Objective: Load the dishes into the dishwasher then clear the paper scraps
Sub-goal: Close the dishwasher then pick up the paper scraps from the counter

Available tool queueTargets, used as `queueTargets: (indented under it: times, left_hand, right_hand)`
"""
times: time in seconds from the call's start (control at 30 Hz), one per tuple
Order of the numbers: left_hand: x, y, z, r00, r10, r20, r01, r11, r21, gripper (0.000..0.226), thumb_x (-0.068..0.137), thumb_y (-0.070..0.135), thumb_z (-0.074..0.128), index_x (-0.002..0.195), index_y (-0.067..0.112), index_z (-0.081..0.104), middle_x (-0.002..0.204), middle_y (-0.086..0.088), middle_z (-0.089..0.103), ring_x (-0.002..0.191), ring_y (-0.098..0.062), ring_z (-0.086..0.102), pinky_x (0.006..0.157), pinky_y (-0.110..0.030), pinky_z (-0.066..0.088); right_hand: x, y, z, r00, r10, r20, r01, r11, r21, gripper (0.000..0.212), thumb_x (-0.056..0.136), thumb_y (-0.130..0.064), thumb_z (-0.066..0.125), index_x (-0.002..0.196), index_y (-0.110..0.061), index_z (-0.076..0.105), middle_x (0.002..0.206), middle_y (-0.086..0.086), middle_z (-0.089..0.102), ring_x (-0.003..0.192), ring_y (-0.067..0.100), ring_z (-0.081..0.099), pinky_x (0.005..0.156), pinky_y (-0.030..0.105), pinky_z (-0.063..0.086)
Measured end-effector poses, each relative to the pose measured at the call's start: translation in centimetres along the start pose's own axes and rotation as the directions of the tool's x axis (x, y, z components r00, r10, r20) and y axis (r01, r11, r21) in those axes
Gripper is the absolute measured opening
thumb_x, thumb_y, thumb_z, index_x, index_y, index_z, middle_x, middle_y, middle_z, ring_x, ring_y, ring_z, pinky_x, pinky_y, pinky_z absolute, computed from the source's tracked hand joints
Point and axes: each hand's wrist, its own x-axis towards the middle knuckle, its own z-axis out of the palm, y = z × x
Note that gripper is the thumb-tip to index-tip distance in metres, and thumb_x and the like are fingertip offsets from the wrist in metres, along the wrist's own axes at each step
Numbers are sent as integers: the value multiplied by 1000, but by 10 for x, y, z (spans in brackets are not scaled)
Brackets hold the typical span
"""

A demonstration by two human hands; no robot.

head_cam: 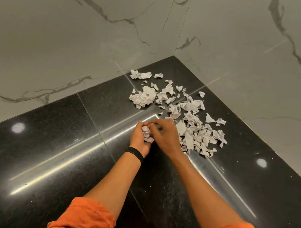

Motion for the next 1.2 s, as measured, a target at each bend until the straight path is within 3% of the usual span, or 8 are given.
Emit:
queueTargets:
  times: [0.07,0.23,0.5,0.6,0.77,1.0,1.1,1.2]
  left_hand:
    - [0,3,0,1000,-3,-23,2,1000,-30,26,103,29,52,86,11,61,82,-6,61,69,-14,59,55,-19,47]
    - [2,5,-3,1000,20,-16,-20,999,-28,27,104,29,51,92,8,62,82,-6,60,69,-13,58,48,-16,45]
    - [6,1,-7,998,67,3,-67,997,43,27,104,31,53,96,7,63,83,-6,64,71,-14,62,53,-18,48]
    - [3,2,-7,996,85,10,-86,995,57,26,104,29,52,98,7,63,87,-8,65,76,-16,63,60,-21,51]
    - [-2,-2,-6,996,82,29,-84,994,74,25,105,29,50,100,8,63,88,-9,66,73,-16,64,62,-25,54]
    - [-2,-9,-10,999,54,-4,-53,995,87,33,102,36,54,110,6,65,107,-18,69,93,-27,70,78,-36,55]
    - [-1,4,-16,999,48,-23,-47,998,32,29,103,32,51,94,7,63,92,-14,68,74,-19,65,55,-23,47]
    - [-1,16,-18,998,66,-23,-67,998,-19,29,104,30,49,82,13,58,70,-1,56,59,-10,51,42,-17,35]
  right_hand:
    - [11,13,-11,997,62,-50,-66,995,-81,17,96,-17,63,109,-16,75,97,-4,70,94,-1,59,78,12,42]
    - [38,57,-20,988,113,107,-52,887,-460,32,91,-22,68,122,-17,70,104,6,69,99,26,62,80,35,45]
    - [40,58,-6,988,41,152,49,836,-547,16,94,-11,57,84,-9,70,83,8,64,81,30,59,69,43,49]
    - [37,53,-13,994,80,74,-40,901,-431,13,93,-15,62,89,-12,75,85,4,70,81,23,65,72,36,51]
    - [16,19,-19,981,176,-82,-166,979,115,13,87,-21,76,100,-19,74,87,-11,72,81,2,67,75,19,54]
    - [-4,-3,9,983,86,163,-95,994,45,15,88,-16,73,101,-18,79,96,-8,76,86,2,68,83,28,57]
    - [7,-2,4,985,149,86,-164,966,201,14,91,-11,69,102,-14,77,94,-3,74,82,9,71,75,31,61]
    - [24,16,3,981,194,11,-194,980,51,17,90,-13,70,106,-17,74,98,-6,73,87,7,68,83,32,58]
